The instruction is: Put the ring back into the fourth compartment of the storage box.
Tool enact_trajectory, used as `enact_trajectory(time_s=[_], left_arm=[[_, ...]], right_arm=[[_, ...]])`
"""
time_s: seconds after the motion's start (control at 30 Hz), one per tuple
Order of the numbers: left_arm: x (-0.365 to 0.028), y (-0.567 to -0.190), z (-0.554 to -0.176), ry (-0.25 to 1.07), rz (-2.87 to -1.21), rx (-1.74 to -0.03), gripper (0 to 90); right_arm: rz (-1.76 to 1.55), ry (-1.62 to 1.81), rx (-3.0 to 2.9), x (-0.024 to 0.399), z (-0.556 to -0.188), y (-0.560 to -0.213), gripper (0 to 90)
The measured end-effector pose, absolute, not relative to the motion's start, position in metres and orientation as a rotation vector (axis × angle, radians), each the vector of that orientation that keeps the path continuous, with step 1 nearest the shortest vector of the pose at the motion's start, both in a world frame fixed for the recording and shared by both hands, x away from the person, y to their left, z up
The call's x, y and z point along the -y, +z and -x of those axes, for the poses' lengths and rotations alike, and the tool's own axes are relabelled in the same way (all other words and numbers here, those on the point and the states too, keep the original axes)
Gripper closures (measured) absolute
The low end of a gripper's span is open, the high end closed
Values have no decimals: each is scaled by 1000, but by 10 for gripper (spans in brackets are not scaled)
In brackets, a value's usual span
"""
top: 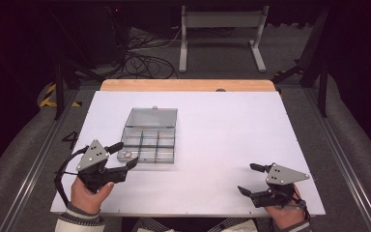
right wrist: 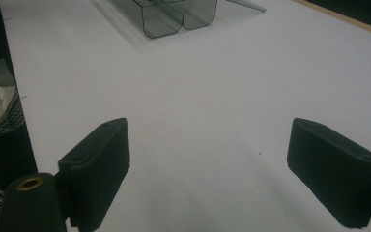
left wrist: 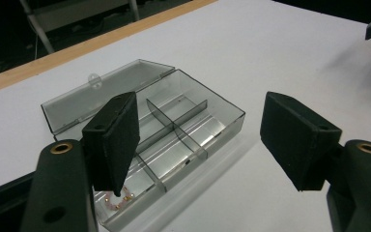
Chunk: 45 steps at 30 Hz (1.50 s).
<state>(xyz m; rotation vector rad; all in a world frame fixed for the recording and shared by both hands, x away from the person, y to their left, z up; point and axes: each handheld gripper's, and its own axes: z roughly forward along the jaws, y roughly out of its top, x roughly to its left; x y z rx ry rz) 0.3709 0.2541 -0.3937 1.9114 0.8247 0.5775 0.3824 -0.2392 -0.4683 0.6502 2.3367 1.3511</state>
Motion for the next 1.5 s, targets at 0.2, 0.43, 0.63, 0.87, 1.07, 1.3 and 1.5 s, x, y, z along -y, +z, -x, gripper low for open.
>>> enact_trajectory(time_s=[0.2,0.43,0.63,0.87,1.07,1.3,1.5], left_arm=[[-259,-403,-363,578,-1901,-786,287],[-263,-413,-356,589,-1888,-742,276],[-266,-425,-353,582,-1889,-745,265],[-267,-437,-351,612,-1906,-736,262],[-267,-448,-349,616,-1926,-737,258],[-270,-461,-346,593,-1918,-776,259],[-263,-472,-344,596,-1943,-788,244]], right_arm=[[-645,1351,-2336,239,-382,-468,158],[-644,1351,-2337,239,-382,-468,158],[-643,1351,-2337,239,-382,-468,158],[-641,1351,-2338,239,-382,-468,157],[-638,1352,-2338,239,-382,-468,157],[-637,1355,-2339,239,-382,-468,157],[-635,1353,-2341,239,-382,-468,157]])
